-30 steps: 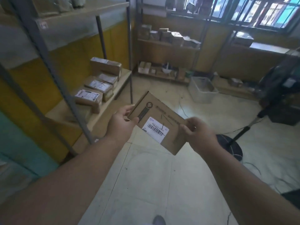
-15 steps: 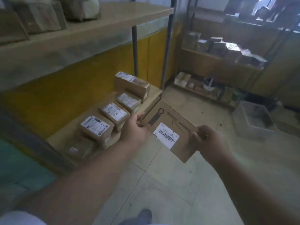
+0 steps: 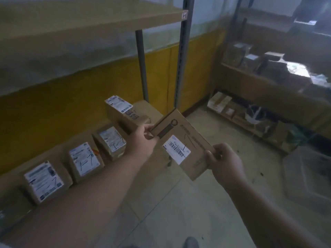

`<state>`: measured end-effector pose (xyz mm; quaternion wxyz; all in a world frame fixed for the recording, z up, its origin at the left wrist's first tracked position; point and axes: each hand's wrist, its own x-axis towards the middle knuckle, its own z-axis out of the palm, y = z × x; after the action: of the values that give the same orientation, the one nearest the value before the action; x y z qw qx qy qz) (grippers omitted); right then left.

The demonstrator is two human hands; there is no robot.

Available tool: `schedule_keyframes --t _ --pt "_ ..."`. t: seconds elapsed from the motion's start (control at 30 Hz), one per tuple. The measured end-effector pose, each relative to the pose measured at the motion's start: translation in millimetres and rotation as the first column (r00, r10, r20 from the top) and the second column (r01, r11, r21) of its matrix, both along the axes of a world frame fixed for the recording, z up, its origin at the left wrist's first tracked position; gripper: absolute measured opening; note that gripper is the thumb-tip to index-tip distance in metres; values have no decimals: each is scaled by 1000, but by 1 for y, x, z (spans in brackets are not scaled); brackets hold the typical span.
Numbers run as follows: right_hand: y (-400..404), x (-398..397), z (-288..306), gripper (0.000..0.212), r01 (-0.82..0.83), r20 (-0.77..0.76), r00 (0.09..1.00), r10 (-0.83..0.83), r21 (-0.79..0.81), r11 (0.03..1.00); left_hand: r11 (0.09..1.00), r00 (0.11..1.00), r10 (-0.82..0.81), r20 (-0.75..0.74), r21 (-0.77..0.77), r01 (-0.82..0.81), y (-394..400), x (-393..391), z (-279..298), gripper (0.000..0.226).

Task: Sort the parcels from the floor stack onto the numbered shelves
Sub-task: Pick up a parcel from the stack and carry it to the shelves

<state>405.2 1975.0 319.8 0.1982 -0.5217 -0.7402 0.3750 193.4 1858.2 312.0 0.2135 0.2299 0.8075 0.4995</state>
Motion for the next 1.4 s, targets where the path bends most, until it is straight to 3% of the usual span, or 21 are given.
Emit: schedule_keyframes --t 0.17,0.33,0.57,0.7,0.9,1.0,1.07,1.17,1.27,1.4 --pt "76 -50 -20 11 -33 -68 997 28 -81 996 990 995 -18 -98 -139 4 73 -57 2 35" --pt "121 -123 -56 26 52 -96 993 -67 -148 988 947 960 -108 -259 -319 20 138 -133 -9 36" --pt "142 -220 -120 19 232 -84 960 -269 -302 925 814 863 -383 -330 -562 147 194 -241 -33 32" --pt "142 -258 -144 21 280 -64 943 -328 -385 879 718 834 -436 -338 -690 96 214 -274 -50 31" --pt "139 -289 -172 43 209 18 975 -221 -407 889 565 785 -532 -316 -823 51 227 -295 -85 48" --pt "138 -297 -186 44 102 21 995 -102 -417 903 505 765 -561 -315 -863 16 231 -294 -97 53" --pt "136 -295 -188 58 3 8 1000 1 -423 906 481 772 -559 -303 -876 4 231 -295 -100 58" --pt "137 -286 -185 71 -91 -23 996 90 -437 895 483 781 -545 -304 -875 -3 231 -296 -101 61" --pt "141 -275 -173 64 -182 -43 983 180 -388 904 513 786 -534 -313 -858 7 233 -290 -94 59" --pt "139 -252 -145 59 -271 -40 962 270 -264 926 625 820 -472 -323 -779 52 223 -266 -75 50"
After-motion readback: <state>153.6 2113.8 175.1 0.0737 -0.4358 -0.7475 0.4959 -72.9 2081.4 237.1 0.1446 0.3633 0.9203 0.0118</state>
